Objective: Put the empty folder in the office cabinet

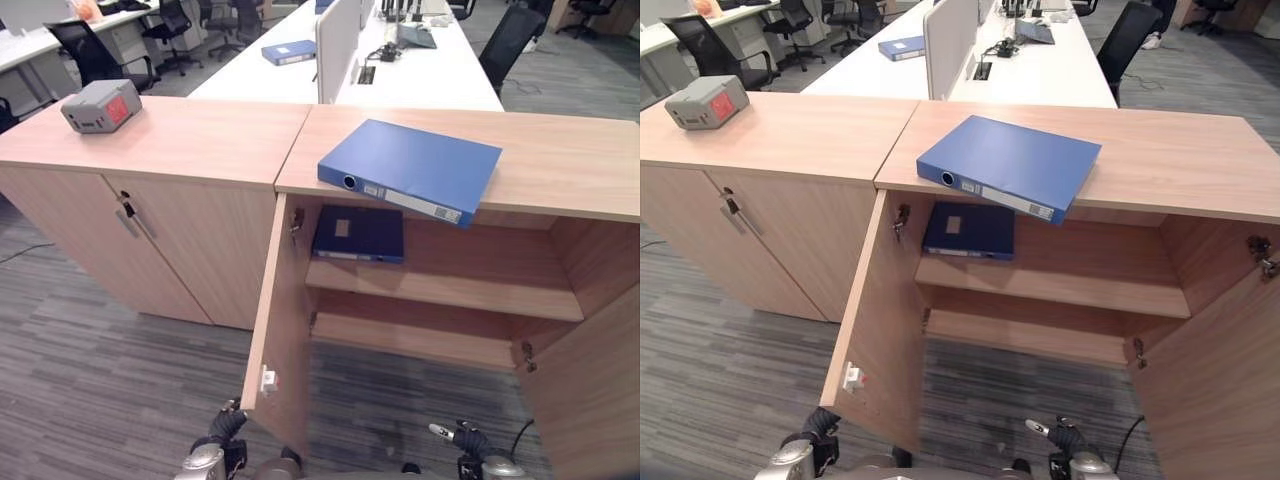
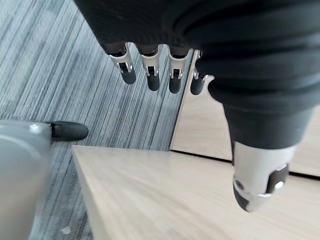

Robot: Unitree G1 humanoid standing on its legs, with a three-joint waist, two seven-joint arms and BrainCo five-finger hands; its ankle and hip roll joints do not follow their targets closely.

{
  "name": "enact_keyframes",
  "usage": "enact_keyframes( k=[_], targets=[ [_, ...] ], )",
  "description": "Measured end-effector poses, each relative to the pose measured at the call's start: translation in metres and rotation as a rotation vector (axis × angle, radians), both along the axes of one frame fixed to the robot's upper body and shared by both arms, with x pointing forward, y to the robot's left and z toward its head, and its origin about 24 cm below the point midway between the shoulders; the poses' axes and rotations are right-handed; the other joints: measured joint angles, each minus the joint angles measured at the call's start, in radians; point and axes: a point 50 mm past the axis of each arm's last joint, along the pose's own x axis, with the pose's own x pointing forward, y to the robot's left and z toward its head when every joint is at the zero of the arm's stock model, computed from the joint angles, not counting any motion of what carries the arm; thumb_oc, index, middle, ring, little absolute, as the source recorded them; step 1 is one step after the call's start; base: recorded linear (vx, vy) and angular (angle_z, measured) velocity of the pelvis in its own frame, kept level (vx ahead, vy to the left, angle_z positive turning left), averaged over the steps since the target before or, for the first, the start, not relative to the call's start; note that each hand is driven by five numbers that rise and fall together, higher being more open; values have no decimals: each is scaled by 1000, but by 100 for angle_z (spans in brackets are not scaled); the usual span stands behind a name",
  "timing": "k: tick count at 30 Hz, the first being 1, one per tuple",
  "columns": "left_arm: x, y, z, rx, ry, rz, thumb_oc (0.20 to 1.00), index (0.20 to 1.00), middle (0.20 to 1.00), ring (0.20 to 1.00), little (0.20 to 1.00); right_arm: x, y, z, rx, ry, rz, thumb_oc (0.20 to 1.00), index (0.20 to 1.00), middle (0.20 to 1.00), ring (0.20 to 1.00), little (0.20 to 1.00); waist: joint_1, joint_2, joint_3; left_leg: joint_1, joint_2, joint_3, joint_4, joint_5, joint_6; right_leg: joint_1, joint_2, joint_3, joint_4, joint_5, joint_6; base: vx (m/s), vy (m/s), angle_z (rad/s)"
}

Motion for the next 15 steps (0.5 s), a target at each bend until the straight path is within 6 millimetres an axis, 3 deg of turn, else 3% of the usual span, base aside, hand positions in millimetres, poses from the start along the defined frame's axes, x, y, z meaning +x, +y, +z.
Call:
enact_keyframes(
  k=[9,13,15],
  targets=[
    [-35,17,-15,53,173,21,1000,1000,1000,1000,1000,-2,2,-3,2,29,-5,1000,1000,1000,1000,1000,18,4,-39,-24,5,-66,-2,3,-1,20,15,-72,2,-28,-5,8,64,22],
    [-60,28,-20,98,282,-9,1000,1000,1000,1000,1000,-1,6,-5,3,41,16,1000,1000,1000,1000,1000,26,-18,-46,-37,5,-91,-1,11,1,18,20,-94,7,-33,-7,-13,39,19],
    [-84,36,-23,118,358,-2,1000,1000,1000,1000,1000,0,10,-5,11,40,22,1000,1000,1000,1000,1000,34,-30,-47,-41,5,-99,-1,14,-4,18,21,-98,7,-33,-7,11,10,6]
  ],
)
